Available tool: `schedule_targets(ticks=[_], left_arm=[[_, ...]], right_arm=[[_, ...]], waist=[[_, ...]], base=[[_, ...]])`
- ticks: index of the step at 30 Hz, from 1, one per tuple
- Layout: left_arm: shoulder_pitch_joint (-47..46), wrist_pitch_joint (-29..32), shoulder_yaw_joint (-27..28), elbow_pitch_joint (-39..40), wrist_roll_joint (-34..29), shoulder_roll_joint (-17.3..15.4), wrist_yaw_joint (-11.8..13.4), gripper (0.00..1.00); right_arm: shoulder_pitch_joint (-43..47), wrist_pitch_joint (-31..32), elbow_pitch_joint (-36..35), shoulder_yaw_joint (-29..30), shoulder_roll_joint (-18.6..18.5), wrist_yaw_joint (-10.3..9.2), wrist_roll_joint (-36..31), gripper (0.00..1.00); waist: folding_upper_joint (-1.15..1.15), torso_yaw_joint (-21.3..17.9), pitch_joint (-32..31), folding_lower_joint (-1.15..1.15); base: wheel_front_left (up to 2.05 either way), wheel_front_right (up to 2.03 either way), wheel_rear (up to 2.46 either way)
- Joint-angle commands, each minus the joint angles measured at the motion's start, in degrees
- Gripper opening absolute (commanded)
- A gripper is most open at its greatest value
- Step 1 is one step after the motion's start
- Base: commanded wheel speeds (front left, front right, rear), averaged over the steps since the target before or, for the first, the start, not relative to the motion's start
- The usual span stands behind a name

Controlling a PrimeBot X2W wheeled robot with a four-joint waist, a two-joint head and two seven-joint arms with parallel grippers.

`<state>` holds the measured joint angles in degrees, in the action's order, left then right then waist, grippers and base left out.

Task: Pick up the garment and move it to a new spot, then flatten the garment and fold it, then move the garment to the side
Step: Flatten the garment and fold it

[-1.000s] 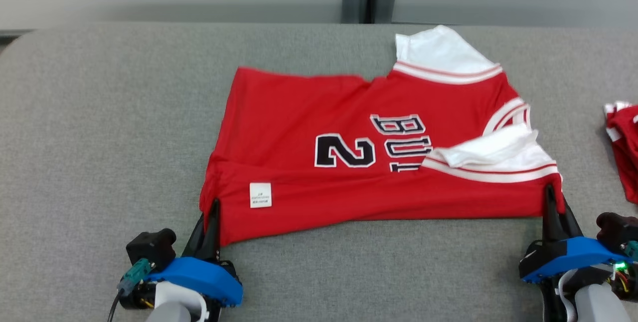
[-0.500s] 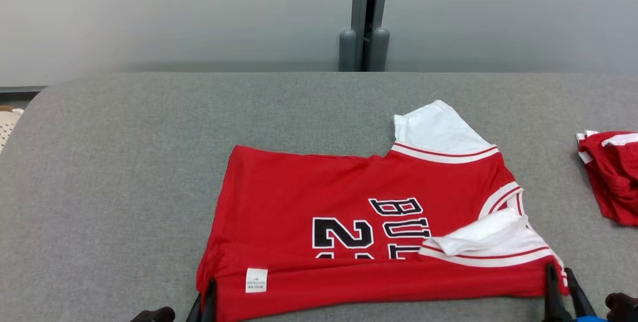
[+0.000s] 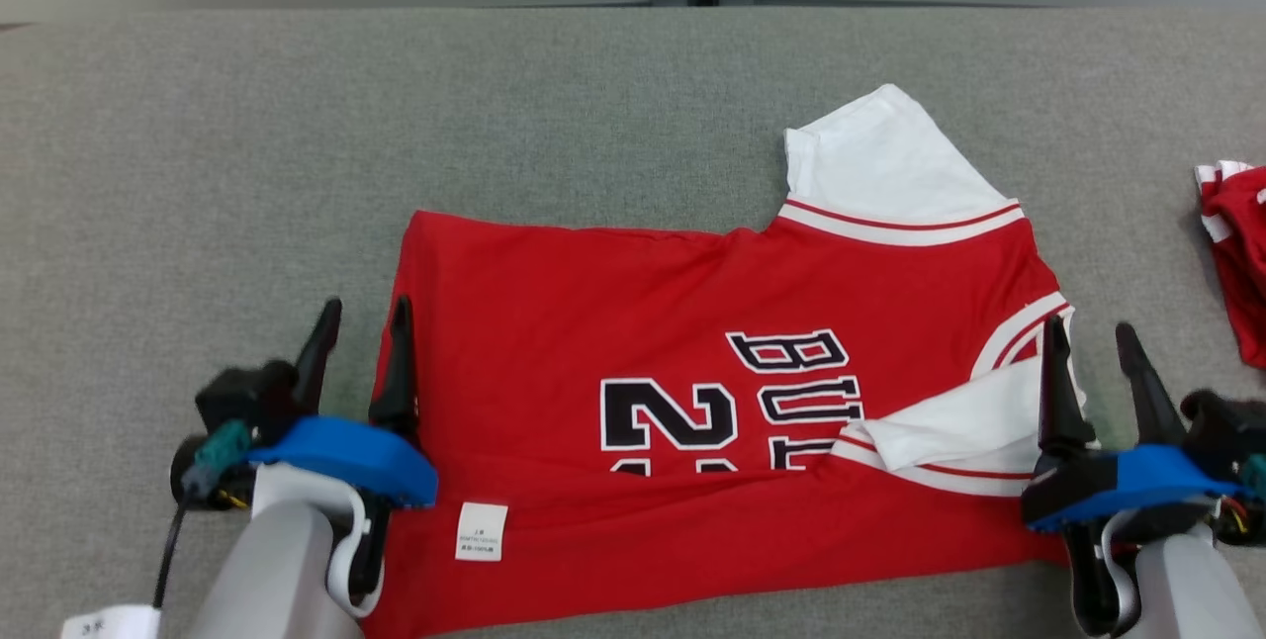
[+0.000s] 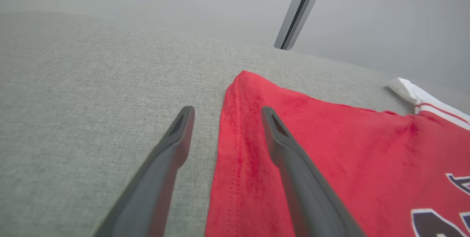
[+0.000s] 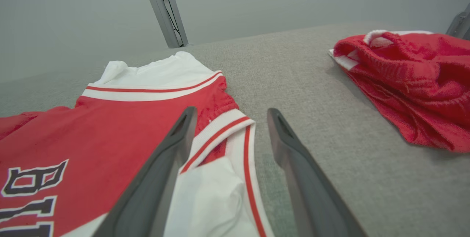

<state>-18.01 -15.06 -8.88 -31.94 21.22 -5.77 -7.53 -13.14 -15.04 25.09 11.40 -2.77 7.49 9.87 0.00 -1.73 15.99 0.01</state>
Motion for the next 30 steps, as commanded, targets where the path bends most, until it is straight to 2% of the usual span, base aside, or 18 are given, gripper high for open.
schedule_targets(ticks=[1,8,15,20,21,22,23,27,30], left_arm=[[-4.37,-0.15,-0.89,-2.46,0.52,-1.23,0.09,1.00],[-15.94,-0.07,-5.82,-12.91,2.93,-4.95,0.09,1.00],[-19.67,-0.11,-10.63,-18.28,5.35,-6.16,0.10,1.00],[-21.07,0.02,-15.74,-20.61,4.50,-6.31,0.09,1.00],[-21.38,0.05,-17.06,-21.43,4.08,-6.29,0.10,0.78],[-21.56,0.30,-18.23,-22.41,3.80,-6.15,0.09,0.44],[-21.86,0.58,-19.30,-23.26,3.78,-5.96,0.09,0.00],[-23.59,0.49,-20.93,-25.98,3.90,-5.67,0.11,0.00],[-25.03,0.22,-20.07,-26.59,3.62,-6.03,1.43,0.00]], right_arm=[[-2.46,-0.16,-0.30,-0.63,-0.25,0.00,-0.61,1.00],[-8.84,-0.16,-0.14,-2.60,-0.24,0.00,-2.87,1.00],[-11.57,-0.16,-1.47,-2.40,-0.42,0.00,-3.89,1.00],[-14.21,-0.16,-0.87,-3.08,-2.11,0.00,-5.06,1.00],[-14.90,-0.16,-0.44,-3.36,-2.56,0.00,-5.45,1.00],[-15.62,-0.16,0.35,-3.64,-3.11,0.00,-6.03,1.00],[-16.58,-0.16,1.16,-3.93,-3.63,0.00,-6.57,1.00],[-21.43,0.56,5.40,-4.73,-5.56,0.00,-8.54,1.00],[-25.32,2.85,8.91,-4.75,-6.85,0.00,-9.84,1.00]], waist=[[0.00,0.29,1.94,-0.01],[0.00,-1.61,5.67,-0.01],[0.00,-2.10,7.09,-0.01],[0.00,-1.66,7.80,-0.01],[0.00,-1.50,7.95,-0.01],[0.00,-1.29,8.07,-0.01],[0.00,-1.07,8.18,-0.01],[0.00,0.10,8.48,-0.01],[0.00,1.32,8.80,-0.01]], base=[[0.00,0.00,0.00],[0.00,0.00,0.00],[0.00,0.00,0.00],[0.00,0.00,0.00],[0.00,0.00,0.00],[0.00,0.00,0.00],[0.00,0.00,0.00],[0.00,0.00,0.00],[0.00,0.00,0.00]])
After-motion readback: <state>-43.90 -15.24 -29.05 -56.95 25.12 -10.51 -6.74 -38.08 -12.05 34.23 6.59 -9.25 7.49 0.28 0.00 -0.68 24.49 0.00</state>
